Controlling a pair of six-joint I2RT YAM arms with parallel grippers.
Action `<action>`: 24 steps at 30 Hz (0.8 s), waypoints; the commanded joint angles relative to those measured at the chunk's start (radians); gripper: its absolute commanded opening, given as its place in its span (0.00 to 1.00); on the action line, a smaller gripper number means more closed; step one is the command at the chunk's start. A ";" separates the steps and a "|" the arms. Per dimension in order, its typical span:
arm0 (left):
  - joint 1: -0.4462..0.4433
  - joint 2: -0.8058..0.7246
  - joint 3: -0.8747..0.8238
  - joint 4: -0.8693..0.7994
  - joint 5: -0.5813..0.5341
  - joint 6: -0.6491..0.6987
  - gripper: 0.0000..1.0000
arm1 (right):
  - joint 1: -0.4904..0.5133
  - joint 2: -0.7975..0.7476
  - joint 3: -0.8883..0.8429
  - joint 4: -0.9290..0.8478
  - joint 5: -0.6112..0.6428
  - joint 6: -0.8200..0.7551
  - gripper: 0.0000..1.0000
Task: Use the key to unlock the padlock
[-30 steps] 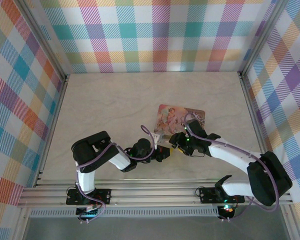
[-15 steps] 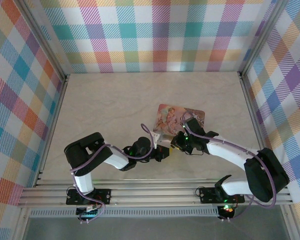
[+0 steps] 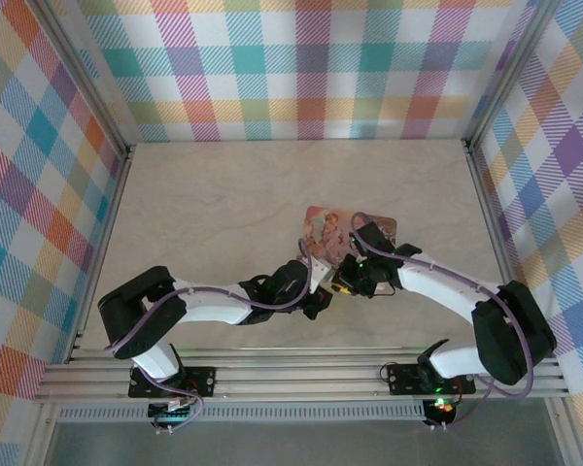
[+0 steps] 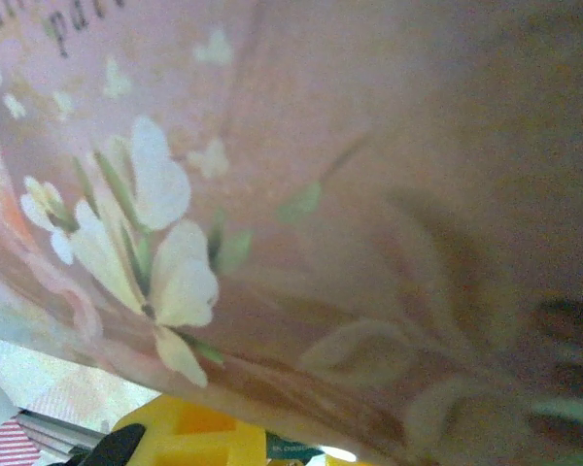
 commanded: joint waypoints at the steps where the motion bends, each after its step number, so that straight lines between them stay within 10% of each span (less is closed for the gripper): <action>1: -0.009 -0.056 0.045 -0.087 -0.067 0.156 0.00 | 0.010 0.015 0.014 -0.087 -0.091 -0.005 0.07; 11: 0.000 -0.056 -0.001 0.008 -0.027 0.003 0.00 | 0.010 -0.054 0.007 -0.092 -0.041 0.022 0.52; 24: 0.060 -0.033 -0.073 0.237 0.075 -0.301 0.00 | 0.013 -0.092 -0.121 0.056 -0.009 0.084 0.57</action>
